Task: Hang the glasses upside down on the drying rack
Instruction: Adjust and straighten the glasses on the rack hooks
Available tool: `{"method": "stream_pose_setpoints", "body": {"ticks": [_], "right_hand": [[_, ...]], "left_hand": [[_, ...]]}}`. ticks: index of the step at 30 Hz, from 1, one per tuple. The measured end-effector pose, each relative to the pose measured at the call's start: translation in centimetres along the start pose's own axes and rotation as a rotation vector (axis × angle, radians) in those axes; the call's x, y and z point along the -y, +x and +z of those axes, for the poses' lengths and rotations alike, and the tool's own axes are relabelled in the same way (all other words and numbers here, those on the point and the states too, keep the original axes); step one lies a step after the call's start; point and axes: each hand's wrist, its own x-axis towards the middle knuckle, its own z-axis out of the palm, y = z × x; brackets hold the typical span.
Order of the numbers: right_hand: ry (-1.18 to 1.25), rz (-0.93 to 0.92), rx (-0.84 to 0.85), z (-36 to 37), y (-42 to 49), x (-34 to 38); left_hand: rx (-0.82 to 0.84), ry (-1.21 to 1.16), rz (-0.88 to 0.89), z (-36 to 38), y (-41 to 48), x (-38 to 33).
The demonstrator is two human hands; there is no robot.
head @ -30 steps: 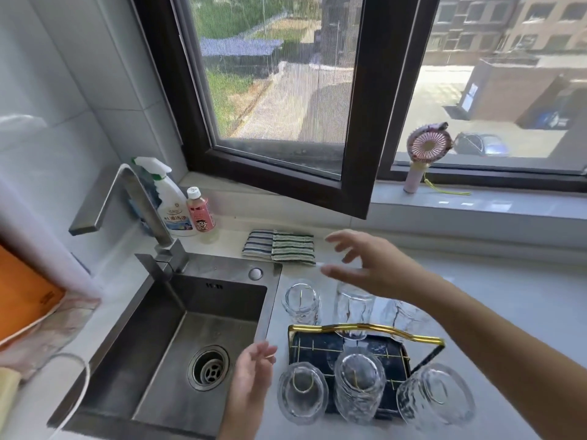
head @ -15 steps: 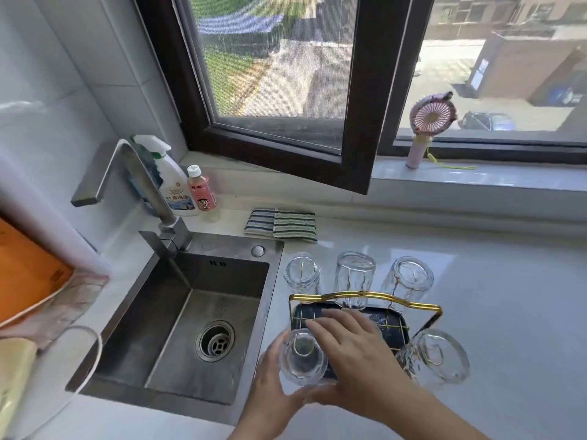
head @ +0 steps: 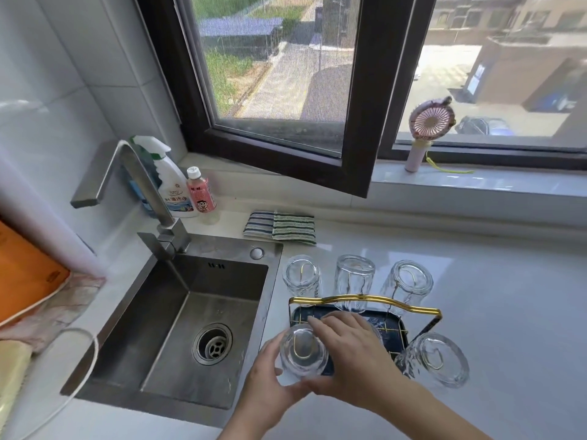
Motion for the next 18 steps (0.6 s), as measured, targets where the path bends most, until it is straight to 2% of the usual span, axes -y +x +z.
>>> {"method": "stream_pose_setpoints", "body": {"ticks": [18], "right_hand": [[0.017, 0.053, 0.065, 0.07, 0.17, 0.25]], "left_hand": [[0.032, -0.025, -0.070, 0.01, 0.10, 0.79]]}}
